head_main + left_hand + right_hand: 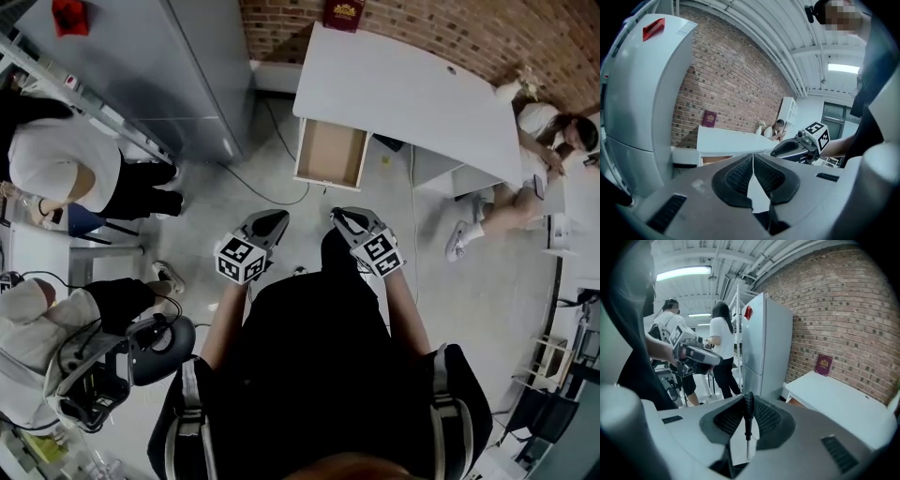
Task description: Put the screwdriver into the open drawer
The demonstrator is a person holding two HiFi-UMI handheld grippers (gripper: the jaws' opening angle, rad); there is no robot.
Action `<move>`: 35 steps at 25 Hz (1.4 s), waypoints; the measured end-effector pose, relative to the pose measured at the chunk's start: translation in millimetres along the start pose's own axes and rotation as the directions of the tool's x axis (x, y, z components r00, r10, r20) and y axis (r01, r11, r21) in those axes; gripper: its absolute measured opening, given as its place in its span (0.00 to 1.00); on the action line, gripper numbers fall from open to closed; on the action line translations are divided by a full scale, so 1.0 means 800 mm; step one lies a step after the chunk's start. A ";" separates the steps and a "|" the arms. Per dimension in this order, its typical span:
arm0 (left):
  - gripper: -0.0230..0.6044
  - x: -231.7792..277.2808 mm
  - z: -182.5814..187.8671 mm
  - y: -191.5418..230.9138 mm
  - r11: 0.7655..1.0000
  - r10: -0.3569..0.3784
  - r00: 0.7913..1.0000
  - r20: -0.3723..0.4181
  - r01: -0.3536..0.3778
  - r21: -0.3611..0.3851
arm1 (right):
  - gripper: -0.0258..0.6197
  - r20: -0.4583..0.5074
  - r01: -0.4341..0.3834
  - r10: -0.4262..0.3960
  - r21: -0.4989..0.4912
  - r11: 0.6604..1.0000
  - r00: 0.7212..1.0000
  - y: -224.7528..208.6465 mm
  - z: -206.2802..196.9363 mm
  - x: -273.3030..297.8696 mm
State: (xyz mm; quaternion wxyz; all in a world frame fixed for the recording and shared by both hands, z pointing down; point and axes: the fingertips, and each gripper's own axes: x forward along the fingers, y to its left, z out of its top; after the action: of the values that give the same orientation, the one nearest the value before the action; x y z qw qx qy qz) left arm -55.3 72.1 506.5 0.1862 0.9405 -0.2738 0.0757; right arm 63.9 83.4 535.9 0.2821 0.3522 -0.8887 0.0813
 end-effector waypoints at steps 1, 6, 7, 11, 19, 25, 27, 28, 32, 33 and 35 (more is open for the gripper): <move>0.07 0.001 0.002 0.003 1.000 0.005 1.000 0.003 -0.005 -0.001 | 0.23 -0.007 -0.006 0.006 -0.004 1.000 1.000 -0.004 0.001 0.003; 0.07 0.003 0.009 0.026 0.999 0.047 0.999 0.016 -0.046 -0.028 | 0.23 -0.010 -0.039 0.039 -0.032 0.999 0.999 -0.019 0.013 0.023; 0.07 0.005 0.011 0.030 0.998 0.057 0.998 0.020 -0.057 -0.036 | 0.23 -0.015 -0.048 0.048 -0.040 0.998 0.999 -0.023 0.015 0.026; 0.07 0.017 0.017 0.041 0.994 0.094 0.995 0.032 -0.092 -0.056 | 0.23 -0.029 -0.088 0.086 -0.058 0.994 0.996 -0.043 0.014 0.039; 0.07 0.034 0.017 0.079 0.977 0.183 0.983 0.018 -0.180 -0.114 | 0.23 -0.076 -0.184 0.177 -0.099 0.978 0.981 -0.087 0.022 0.082; 0.07 0.058 0.021 0.107 0.961 0.235 0.972 0.001 -0.233 -0.149 | 0.23 -0.105 -0.258 0.246 -0.125 0.958 0.964 -0.120 0.026 0.117; 0.07 0.069 0.025 0.114 0.957 0.244 0.970 -0.007 -0.242 -0.160 | 0.23 -0.120 -0.276 0.261 -0.129 0.952 0.958 -0.134 0.024 0.126; 0.07 0.075 0.026 0.116 0.955 0.246 0.969 -0.012 -0.245 -0.167 | 0.23 -0.131 -0.284 0.267 -0.132 0.950 0.955 -0.140 0.022 0.130; 0.07 0.098 0.022 0.120 0.951 0.247 0.968 -0.048 -0.252 -0.179 | 0.23 -0.160 -0.307 0.286 -0.126 0.943 0.945 -0.169 0.009 0.147; 0.07 0.104 0.020 0.121 0.950 0.247 0.967 -0.058 -0.254 -0.181 | 0.23 -0.166 -0.310 0.289 -0.123 0.943 0.943 -0.177 0.005 0.151; 0.07 0.114 0.016 0.122 0.949 0.243 0.967 -0.075 -0.253 -0.189 | 0.23 -0.181 -0.314 0.290 -0.116 0.942 0.940 -0.192 -0.006 0.159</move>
State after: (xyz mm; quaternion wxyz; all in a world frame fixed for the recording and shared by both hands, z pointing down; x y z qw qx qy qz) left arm -31.3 -53.4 547.1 0.2745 0.8733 -0.3911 0.0949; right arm 93.7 -102.3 602.6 0.3615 0.1824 -0.9101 0.0879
